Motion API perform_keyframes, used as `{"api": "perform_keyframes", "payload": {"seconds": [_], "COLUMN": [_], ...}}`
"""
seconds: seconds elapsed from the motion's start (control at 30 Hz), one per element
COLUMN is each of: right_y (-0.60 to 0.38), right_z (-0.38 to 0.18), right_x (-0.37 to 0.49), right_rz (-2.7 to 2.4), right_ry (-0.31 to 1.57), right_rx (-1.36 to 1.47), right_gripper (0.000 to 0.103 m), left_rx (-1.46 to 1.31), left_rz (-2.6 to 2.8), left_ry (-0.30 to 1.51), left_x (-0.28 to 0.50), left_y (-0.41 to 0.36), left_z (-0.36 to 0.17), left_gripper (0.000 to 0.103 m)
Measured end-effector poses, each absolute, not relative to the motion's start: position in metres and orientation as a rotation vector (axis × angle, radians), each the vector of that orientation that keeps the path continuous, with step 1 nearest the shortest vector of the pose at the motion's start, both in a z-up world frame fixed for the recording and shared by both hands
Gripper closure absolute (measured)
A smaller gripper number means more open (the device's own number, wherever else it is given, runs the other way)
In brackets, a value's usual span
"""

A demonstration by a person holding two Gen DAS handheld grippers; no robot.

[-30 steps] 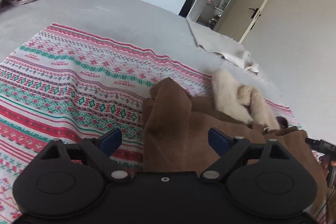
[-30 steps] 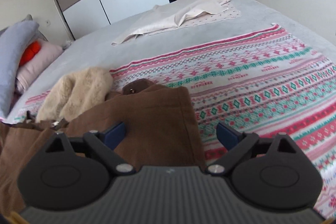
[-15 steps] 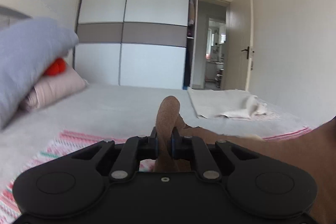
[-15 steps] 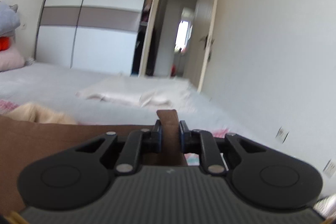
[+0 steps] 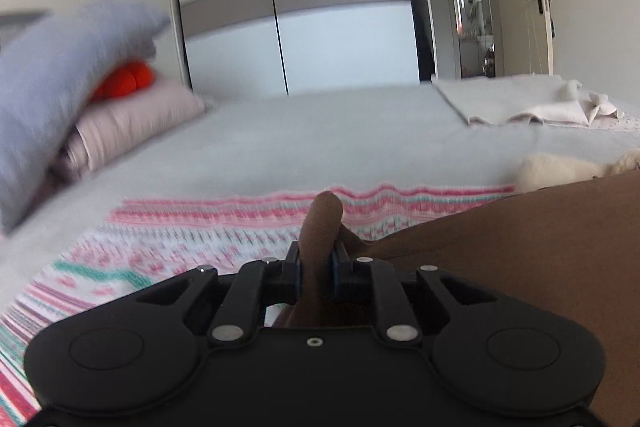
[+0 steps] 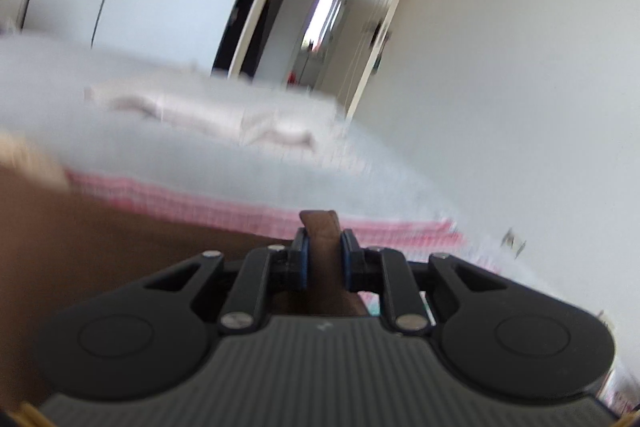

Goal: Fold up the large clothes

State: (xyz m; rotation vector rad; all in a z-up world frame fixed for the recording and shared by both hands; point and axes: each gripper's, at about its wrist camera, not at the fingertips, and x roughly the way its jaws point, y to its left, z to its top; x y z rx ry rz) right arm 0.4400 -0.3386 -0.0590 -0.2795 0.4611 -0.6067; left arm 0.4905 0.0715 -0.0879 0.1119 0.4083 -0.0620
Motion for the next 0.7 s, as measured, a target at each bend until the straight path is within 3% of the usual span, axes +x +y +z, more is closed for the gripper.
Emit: {"api": "perform_keyframes", "payload": {"seconds": [0.2, 0.3, 0.37, 0.43, 0.47, 0.5, 0.53, 0.57, 0.7], "right_y": [-0.370, -0.396, -0.398, -0.376, -0.358, -0.338, -0.317, -0.294, -0.232], "right_z": [-0.061, -0.041, -0.025, -0.009, -0.004, -0.001, -0.001, -0.002, -0.029], "right_x": [0.446, 0.413, 0.392, 0.382, 0.384, 0.387, 0.392, 0.398, 0.423], "right_rz": [-0.608, -0.693, -0.643, -0.591, -0.548, -0.492, -0.425, -0.355, -0.217], "right_ry": [0.565, 0.532, 0.490, 0.457, 0.457, 0.468, 0.478, 0.491, 0.552], "right_rx": [-0.102, 0.028, 0.059, -0.021, -0.060, -0.084, -0.094, -0.101, -0.162], "right_gripper": [0.085, 0.076, 0.062, 0.054, 0.053, 0.045, 0.035, 0.032, 0.029], "left_rx": [-0.119, -0.078, 0.057, 0.101, 0.094, 0.084, 0.073, 0.061, 0.084], "left_rz": [0.191, 0.176, 0.153, 0.079, 0.023, -0.042, -0.118, -0.188, -0.262], "left_ry": [0.577, 0.501, 0.420, 0.382, 0.384, 0.397, 0.413, 0.422, 0.450], "left_x": [0.506, 0.485, 0.468, 0.454, 0.448, 0.443, 0.437, 0.433, 0.439], "left_y": [0.142, 0.158, 0.142, 0.116, 0.099, 0.080, 0.058, 0.038, -0.013], "left_z": [-0.087, -0.064, -0.041, -0.020, -0.012, -0.007, -0.006, -0.007, -0.039], "left_gripper": [0.088, 0.087, 0.086, 0.073, 0.058, 0.041, 0.035, 0.029, 0.028]}}
